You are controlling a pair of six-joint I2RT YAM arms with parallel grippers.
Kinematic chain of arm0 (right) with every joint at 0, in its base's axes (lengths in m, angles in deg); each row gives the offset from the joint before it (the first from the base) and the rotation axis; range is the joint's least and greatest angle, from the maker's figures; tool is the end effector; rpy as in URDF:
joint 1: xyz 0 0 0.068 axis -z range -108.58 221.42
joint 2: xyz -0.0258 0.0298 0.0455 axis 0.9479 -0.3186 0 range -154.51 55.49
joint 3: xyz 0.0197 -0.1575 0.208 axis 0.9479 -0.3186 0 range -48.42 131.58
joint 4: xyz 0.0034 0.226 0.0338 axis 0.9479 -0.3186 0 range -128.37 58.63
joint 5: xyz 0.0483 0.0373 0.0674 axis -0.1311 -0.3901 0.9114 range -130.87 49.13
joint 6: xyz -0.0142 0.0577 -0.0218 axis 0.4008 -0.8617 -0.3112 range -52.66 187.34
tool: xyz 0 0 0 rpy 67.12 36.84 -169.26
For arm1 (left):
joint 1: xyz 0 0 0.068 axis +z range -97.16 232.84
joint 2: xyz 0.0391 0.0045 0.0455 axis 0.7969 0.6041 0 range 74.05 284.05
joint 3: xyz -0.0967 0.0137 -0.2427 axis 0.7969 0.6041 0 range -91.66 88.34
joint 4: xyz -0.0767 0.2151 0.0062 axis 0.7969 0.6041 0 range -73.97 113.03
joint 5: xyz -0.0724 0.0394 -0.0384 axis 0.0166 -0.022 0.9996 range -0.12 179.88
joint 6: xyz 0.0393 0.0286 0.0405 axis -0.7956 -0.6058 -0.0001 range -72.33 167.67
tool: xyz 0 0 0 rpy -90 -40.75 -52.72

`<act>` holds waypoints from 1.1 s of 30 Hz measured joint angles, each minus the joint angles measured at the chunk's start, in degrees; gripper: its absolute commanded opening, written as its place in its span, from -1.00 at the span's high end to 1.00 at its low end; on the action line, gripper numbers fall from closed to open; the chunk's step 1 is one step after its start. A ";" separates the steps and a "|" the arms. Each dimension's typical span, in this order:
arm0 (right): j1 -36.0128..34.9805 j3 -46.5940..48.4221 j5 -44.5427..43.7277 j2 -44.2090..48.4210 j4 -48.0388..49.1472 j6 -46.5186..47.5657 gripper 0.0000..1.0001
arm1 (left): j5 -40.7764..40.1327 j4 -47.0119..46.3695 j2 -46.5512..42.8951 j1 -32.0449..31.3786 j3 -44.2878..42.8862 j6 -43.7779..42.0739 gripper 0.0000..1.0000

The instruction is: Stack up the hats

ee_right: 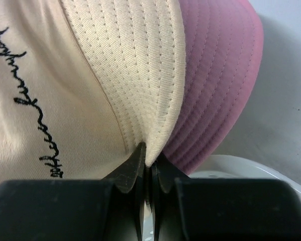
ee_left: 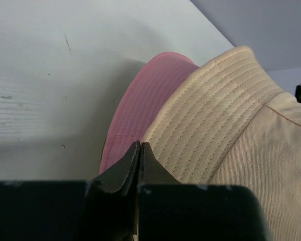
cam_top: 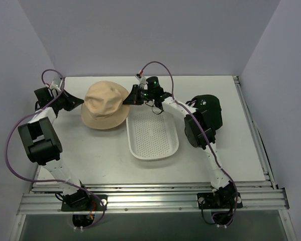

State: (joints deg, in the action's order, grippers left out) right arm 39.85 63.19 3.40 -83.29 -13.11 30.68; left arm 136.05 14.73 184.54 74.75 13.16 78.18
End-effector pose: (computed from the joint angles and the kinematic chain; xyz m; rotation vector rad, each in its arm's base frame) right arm 0.4348 0.3070 0.2208 -0.5561 1.8605 1.4976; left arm 0.3871 0.1179 0.2176 -0.4889 2.0448 -0.9531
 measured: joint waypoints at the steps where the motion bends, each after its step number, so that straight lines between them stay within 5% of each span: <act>1: 0.04 -0.28 -0.13 0.31 0.63 -0.55 0.96 | -0.74 1.11 0.17 -0.15 -0.11 -0.42 0.95; 33: -0.13 1.27 -4.04 0.63 2.49 -3.58 1.00 | -17.29 24.61 5.29 -3.58 -10.91 -8.31 0.95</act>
State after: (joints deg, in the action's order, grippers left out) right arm 39.72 64.46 -0.65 -82.66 -10.61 27.10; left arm 118.76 39.34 189.83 71.17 2.26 69.87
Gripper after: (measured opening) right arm 0.009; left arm 0.034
